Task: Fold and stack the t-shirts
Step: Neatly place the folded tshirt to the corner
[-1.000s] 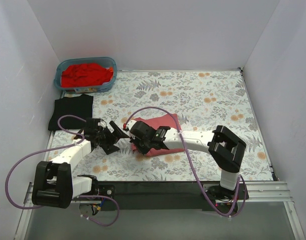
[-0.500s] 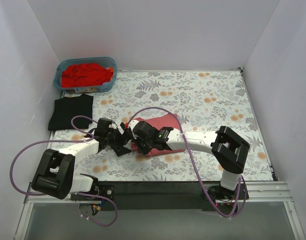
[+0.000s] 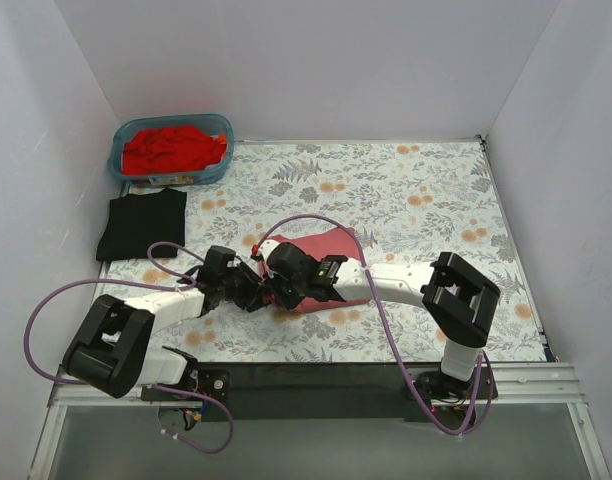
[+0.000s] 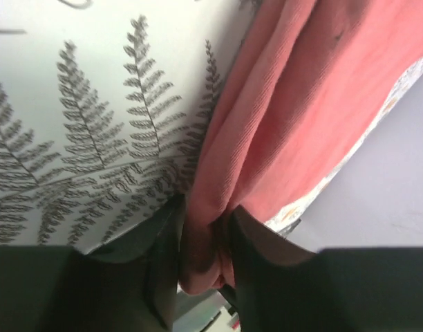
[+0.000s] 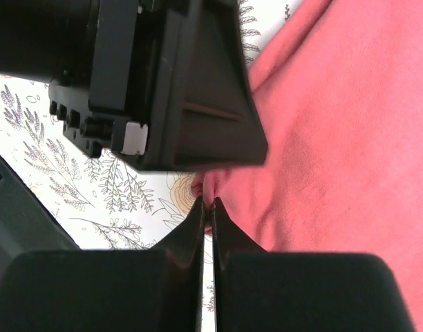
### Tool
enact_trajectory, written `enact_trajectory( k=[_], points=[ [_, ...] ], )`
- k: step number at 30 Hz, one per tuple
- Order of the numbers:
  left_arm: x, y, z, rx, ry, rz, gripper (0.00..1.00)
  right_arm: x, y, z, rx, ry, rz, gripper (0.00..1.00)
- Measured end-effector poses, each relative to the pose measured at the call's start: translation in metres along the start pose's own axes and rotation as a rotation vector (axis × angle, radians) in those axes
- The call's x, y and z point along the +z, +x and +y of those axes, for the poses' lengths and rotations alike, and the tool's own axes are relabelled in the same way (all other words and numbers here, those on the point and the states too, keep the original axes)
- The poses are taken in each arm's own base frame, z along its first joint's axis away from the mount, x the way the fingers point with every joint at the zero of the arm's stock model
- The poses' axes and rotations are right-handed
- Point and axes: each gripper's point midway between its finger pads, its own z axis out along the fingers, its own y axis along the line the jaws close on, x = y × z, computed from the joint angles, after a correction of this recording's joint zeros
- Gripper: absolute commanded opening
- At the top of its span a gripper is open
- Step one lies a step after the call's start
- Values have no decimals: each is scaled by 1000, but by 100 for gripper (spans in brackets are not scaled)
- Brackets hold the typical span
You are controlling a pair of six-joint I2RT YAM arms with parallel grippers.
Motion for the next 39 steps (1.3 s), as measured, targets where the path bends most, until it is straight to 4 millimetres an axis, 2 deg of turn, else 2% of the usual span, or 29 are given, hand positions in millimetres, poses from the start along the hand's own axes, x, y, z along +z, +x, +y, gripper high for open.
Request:
enact_trajectory(
  k=[1, 3, 4, 7, 8, 10, 11, 13, 14, 18, 23, 26, 28, 34, 39],
  points=[
    [0, -1, 1, -5, -3, -9, 17, 0, 0, 0, 2, 0, -1, 1],
    [1, -4, 2, -8, -4, -26, 3, 1, -1, 0, 5, -1, -6, 1],
    [1, -5, 1, -6, -1, -32, 0, 1, -1, 0, 6, -1, -5, 1],
    [2, -6, 0, 13, 2, -38, 0, 1, -1, -1, 14, -1, -6, 14],
    [2, -6, 0, 21, 1, -40, 0, 1, 0, -1, 18, -1, -7, 22],
    [2, -9, 0, 44, -9, -52, 0, 2, 0, -1, 22, 0, -8, 29],
    [2, -12, 0, 56, -18, -61, 0, 1, 0, -1, 21, 0, -10, 37],
    [4, -21, -3, 92, -54, -90, 0, -3, 0, -2, 24, 2, -19, 44],
    [5, -27, -5, 114, -74, -109, 0, -7, -1, -3, 25, 6, -25, 52],
    [3, -55, -17, 201, -151, -186, 0, -33, -6, -14, 47, 24, -73, 65],
    [-11, -104, -30, 318, -266, -328, 0, -75, -18, -47, 97, 109, -153, 84],
    [-26, -135, -36, 399, -355, -421, 0, -100, -12, -65, 118, 171, -185, 94],
    [-38, -157, -40, 438, -416, -478, 0, -115, 0, -75, 130, 203, -188, 99],
    [-73, -212, -44, 503, -563, -615, 0, -152, 39, -111, 204, 298, -173, 98],
    [-97, -239, -44, 527, -652, -676, 0, -176, 57, -137, 273, 369, -172, 98]
  ],
)
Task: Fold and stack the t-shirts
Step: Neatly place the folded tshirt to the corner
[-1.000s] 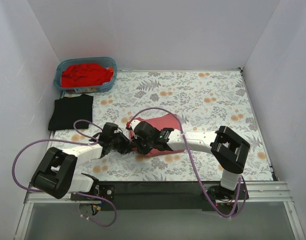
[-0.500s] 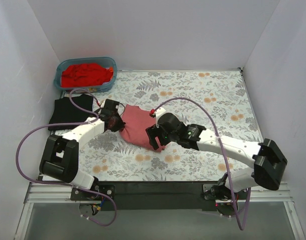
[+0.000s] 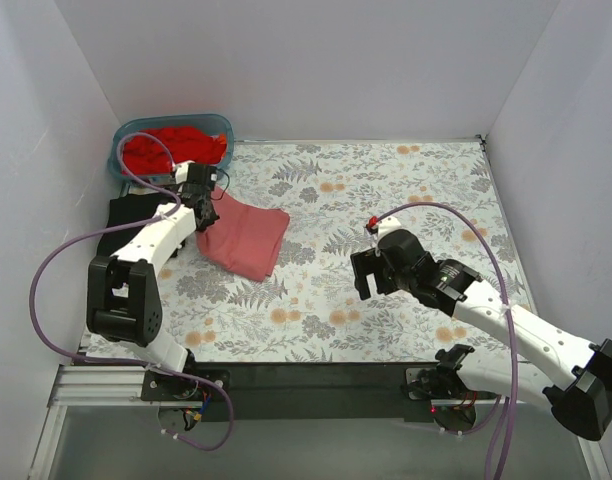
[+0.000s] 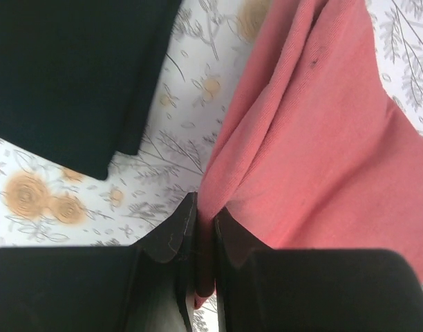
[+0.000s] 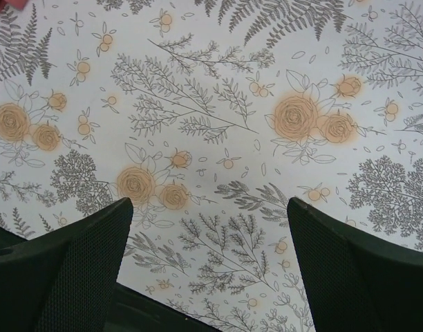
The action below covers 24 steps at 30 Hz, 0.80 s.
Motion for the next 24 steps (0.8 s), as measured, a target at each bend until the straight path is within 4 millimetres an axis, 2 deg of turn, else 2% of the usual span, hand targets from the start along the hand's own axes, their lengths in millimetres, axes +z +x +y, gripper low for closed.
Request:
enact_trajectory(
  k=[5, 11, 17, 21, 24],
  points=[
    [3, -23, 13, 36, -58, -42, 0, -3, 4, -14, 18, 33, 19, 98],
    [12, -47, 36, 50, -129, -71, 0, 7, 9, -19, 8, 50, 90, 98],
    [15, -74, 58, 8, -161, -110, 0, 11, -6, -18, -19, 42, 103, 98],
    [22, -103, 62, -34, -167, -153, 0, 11, -17, -18, -39, 38, 97, 98],
    [31, -113, 69, -55, -180, -158, 0, 11, -20, -20, -46, 45, 99, 98]
  ],
)
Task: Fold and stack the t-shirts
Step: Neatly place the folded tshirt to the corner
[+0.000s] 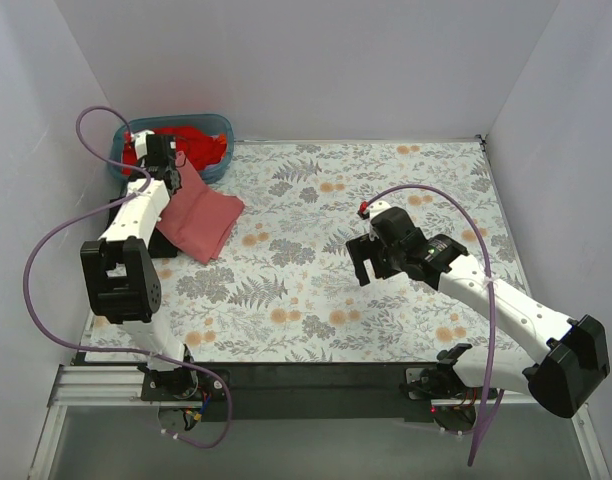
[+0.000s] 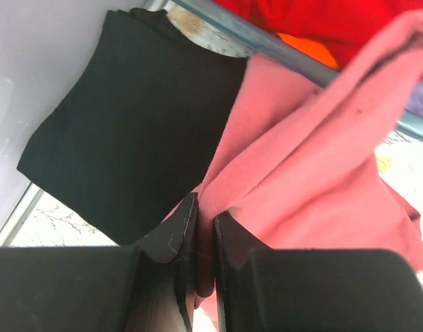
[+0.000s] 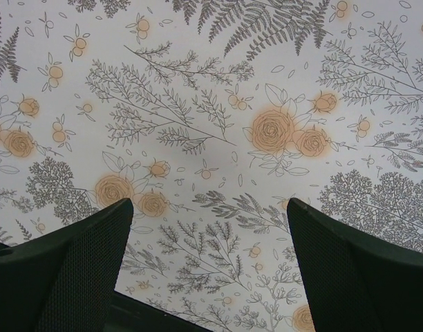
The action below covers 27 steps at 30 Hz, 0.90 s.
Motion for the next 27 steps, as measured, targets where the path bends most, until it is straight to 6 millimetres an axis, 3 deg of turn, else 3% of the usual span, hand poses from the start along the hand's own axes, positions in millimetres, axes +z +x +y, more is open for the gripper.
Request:
enact_trajectory(
  k=[27],
  points=[
    [31, -29, 103, -186, -167, -2, 0, 1, 0, -15, 13, 32, 9, 96]
  ],
)
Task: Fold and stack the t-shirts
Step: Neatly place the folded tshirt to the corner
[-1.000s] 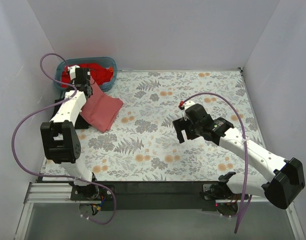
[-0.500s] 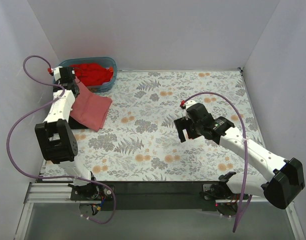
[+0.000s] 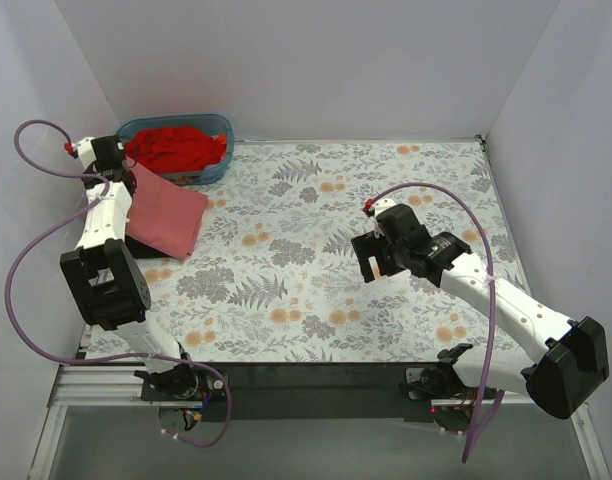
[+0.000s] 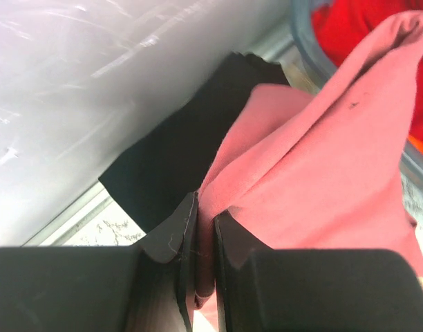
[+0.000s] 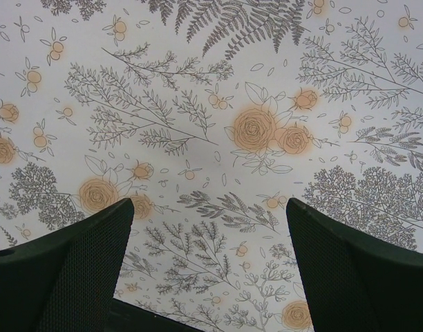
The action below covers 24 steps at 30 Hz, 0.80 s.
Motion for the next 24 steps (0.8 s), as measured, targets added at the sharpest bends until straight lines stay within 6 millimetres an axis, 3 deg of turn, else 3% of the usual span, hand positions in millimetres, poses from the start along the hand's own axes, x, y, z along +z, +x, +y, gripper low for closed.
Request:
enact_trajectory(
  k=[11, 23, 24],
  points=[
    [35, 22, 33, -102, -84, 9, 0, 4, 3, -4, -6, 10, 19, 96],
    [44, 28, 48, -120, -169, -46, 0, 4, 7, -5, -4, 10, 33, 96],
    [44, 28, 49, -122, -175, -50, 5, 5, 8, -5, -4, 9, 35, 96]
  ],
)
